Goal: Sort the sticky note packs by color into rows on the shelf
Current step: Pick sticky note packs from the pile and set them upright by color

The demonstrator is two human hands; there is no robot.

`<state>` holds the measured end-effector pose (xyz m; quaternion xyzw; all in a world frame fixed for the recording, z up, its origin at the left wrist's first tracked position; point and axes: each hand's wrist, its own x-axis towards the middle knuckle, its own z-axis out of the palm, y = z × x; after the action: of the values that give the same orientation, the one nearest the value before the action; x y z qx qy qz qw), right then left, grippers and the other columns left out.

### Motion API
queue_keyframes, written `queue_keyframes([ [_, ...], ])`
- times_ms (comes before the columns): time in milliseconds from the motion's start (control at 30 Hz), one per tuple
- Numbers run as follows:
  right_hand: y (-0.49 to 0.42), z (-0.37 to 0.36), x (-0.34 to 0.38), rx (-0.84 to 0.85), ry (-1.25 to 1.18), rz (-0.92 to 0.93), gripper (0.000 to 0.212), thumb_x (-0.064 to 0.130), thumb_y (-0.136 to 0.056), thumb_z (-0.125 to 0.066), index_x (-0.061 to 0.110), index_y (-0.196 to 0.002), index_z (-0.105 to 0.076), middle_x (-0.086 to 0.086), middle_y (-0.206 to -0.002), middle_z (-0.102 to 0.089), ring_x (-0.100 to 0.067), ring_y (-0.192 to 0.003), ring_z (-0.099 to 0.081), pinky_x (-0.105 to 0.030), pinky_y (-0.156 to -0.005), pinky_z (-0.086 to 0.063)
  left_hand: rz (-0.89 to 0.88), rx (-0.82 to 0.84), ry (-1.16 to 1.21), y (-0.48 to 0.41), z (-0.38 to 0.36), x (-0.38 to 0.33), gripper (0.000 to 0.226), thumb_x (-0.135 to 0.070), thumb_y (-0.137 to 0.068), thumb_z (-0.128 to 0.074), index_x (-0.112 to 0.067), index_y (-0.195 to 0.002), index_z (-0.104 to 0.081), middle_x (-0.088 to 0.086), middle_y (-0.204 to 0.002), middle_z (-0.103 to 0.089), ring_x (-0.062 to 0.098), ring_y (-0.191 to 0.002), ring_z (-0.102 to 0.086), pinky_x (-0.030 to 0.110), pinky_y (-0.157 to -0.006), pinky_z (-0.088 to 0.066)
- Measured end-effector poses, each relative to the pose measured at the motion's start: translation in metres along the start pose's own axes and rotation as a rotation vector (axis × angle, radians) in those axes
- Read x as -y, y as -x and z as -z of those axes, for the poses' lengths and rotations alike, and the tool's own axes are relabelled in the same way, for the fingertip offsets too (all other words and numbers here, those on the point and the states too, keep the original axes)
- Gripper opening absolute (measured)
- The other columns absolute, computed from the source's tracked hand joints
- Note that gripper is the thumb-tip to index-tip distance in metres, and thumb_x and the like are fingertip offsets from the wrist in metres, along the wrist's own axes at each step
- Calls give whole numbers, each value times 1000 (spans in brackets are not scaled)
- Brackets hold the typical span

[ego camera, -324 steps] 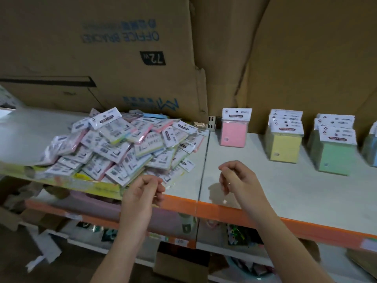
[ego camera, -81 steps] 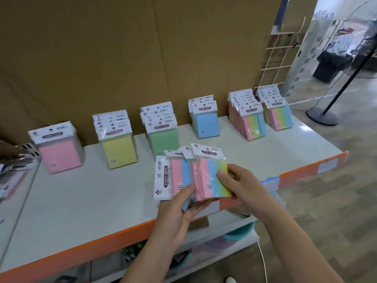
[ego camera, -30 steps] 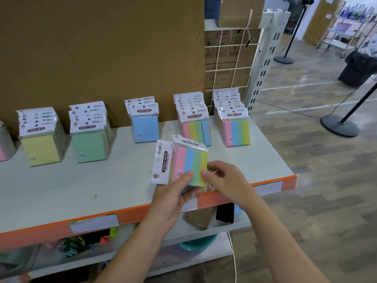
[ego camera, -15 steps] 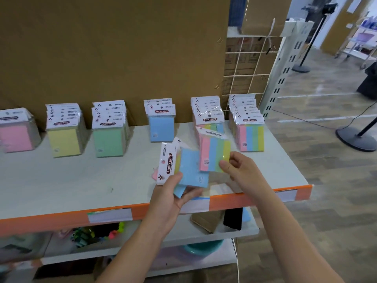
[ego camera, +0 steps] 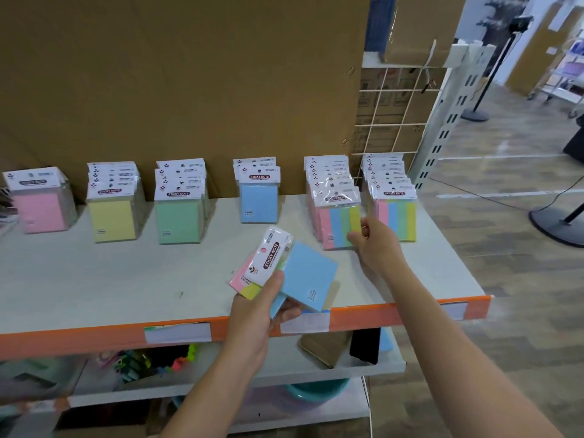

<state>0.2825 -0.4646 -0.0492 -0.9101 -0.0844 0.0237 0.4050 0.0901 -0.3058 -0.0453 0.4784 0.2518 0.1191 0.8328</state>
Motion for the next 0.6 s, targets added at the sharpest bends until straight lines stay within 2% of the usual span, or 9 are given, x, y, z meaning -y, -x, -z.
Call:
queue_keyframes([
  [100,-3,-12,-4,-91,46,13,22,24,-90,-69,12,-100,-53,1,-89,-55,-21,-84,-52,-30,-71,-35,8,1,13,3,0,2,28,-27,-86,-68,-25,-113,-64,3,-99,-77,24,-83,-75,28,-52,-59],
  [200,-3,-15,-1,-122,50,-11,33,25,-88,-73,9,-109,-53,-5,-99,-55,-25,-91,-56,-32,-75,-39,13,-1,23,5,-1,1,34,-30,-81,-69,-27,-115,-63,3,-101,-77,26,-86,-75,29,-53,-60],
  [300,8,-13,4,-156,86,2,41,29,-92,-67,7,-123,-51,-11,-118,-51,-28,-102,-55,-36,-84,-43,15,-9,28,5,-2,1,30,-27,-85,-69,-27,-114,-64,3,-100,-77,26,-85,-75,28,-51,-59],
  [367,26,-10,9,-205,70,42,35,34,-96,-60,11,-122,-54,-7,-117,-54,-22,-100,-55,-31,-84,-43,9,-13,26,5,-1,1,35,-29,-80,-71,-27,-114,-64,3,-100,-77,25,-85,-75,27,-50,-58],
  [433,44,-4,16,-84,-56,89,21,37,-97,-56,19,-106,-63,3,-101,-64,-6,-87,-59,-17,-74,-41,1,-19,20,5,0,1,38,-30,-80,-71,-25,-117,-63,3,-101,-77,25,-86,-75,26,-50,-58],
  [500,64,1,23,215,-192,124,16,36,-99,-54,26,-93,-66,14,-81,-68,6,-68,-58,-7,-61,-39,-12,-14,10,4,0,2,33,-27,-87,-68,-23,-119,-63,4,-102,-77,25,-87,-75,27,-51,-58],
  [567,81,2,26,411,-280,127,15,31,-100,-55,23,-97,-68,19,-70,-67,7,-58,-56,-7,-57,-41,-18,-2,-9,3,-2,2,32,-27,-89,-67,-24,-121,-63,4,-104,-76,25,-88,-75,27,-53,-58],
  [600,86,1,26,431,-333,107,14,29,-99,-57,20,-100,-68,17,-68,-68,4,-57,-57,-12,-57,-44,-21,10,-20,3,-3,2,34,-30,-88,-68,-25,-121,-62,4,-105,-76,24,-90,-75,28,-54,-59],
])
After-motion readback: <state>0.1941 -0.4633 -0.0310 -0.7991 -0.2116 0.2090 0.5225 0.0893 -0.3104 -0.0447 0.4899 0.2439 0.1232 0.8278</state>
